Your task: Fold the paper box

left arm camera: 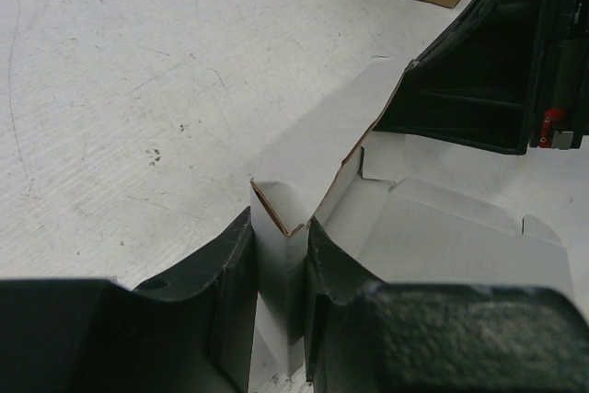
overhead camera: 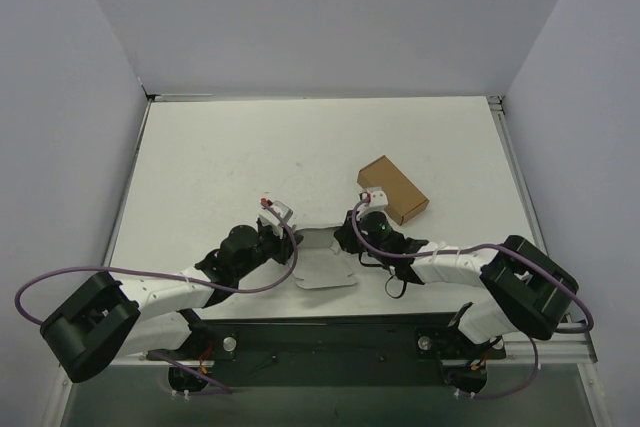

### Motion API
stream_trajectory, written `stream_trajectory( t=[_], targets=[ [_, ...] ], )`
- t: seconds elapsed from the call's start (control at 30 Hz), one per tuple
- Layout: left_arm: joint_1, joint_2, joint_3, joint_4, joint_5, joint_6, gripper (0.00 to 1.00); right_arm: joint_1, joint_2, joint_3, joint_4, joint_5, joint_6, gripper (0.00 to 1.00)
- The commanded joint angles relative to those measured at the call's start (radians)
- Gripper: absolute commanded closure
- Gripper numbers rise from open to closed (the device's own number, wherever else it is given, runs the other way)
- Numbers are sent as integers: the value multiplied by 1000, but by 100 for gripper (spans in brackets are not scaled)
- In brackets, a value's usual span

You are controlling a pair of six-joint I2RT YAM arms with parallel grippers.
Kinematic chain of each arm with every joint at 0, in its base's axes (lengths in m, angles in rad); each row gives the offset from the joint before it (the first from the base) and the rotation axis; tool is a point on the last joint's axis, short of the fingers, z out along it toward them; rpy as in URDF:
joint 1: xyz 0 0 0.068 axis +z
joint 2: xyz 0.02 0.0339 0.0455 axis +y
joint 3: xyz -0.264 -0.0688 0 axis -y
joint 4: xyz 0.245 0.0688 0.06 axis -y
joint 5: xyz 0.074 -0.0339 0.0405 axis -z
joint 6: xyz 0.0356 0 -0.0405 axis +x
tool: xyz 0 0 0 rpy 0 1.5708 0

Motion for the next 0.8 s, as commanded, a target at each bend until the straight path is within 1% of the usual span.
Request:
stream_trajectory(
  t=[0.0, 0.03, 0.23, 0.3, 0.43, 0.47, 0.57, 0.77],
  targets=[
    [-22, -61, 25, 104, 27, -3, 100, 21, 22, 36, -244, 305, 21, 100],
    [-22, -67, 23, 101, 27, -2, 100, 29, 22, 53, -296, 342, 28, 100],
    [-27, -73, 31, 82, -9, 8, 100, 83, 41, 126, -429, 529, 55, 100],
    [-28, -67, 37, 78, -12, 8, 100, 100, 55, 146, -462, 571, 61, 100],
    [-31, -70, 39, 74, -19, 8, 100, 124, 75, 165, -517, 692, 116, 100],
    [-31, -72, 39, 74, -19, 4, 100, 129, 86, 174, -522, 739, 118, 100],
    [-36, -73, 43, 67, -18, 0, 100, 146, 117, 194, -551, 818, 129, 100],
    [-48, -83, 51, 56, -24, -5, 100, 149, 147, 191, -552, 870, 172, 100]
  ],
)
